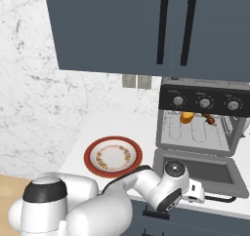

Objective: Pick up the kebab skewer and baguette bread, and place them inside the toaster oven. Close the toaster oven door and start by setting the timer.

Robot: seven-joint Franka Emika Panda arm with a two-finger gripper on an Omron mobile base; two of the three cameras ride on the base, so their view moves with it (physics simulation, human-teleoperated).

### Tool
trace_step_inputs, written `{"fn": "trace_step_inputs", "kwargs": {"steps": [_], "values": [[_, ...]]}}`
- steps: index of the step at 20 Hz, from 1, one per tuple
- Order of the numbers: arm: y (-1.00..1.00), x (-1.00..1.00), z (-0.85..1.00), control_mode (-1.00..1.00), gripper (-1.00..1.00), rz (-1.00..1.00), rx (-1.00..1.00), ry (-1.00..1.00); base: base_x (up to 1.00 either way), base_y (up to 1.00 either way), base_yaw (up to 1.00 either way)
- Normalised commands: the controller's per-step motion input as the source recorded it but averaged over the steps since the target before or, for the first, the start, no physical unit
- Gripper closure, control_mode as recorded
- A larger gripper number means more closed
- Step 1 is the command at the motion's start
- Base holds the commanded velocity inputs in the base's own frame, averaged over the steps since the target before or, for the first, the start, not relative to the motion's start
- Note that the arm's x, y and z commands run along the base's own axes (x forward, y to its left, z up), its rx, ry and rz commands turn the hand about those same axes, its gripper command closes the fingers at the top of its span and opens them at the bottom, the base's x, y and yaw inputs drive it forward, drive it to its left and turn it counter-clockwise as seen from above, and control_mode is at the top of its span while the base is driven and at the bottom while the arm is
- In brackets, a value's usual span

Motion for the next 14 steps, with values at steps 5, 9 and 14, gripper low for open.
{"fn": "trace_step_inputs", "kwargs": {"steps": [5, 9, 14], "values": [[0.00, 0.14, -0.10, -1.00, -1.00, 0.01, -0.01, -0.02, 0.00, 0.00, 0.00], [0.01, 0.18, 0.00, -1.00, -1.00, 0.00, 0.08, -0.13, 0.00, 0.00, 0.00], [0.10, 0.32, 0.00, -1.00, -1.00, 0.00, 0.02, -0.28, 0.00, 0.00, 0.00]]}}
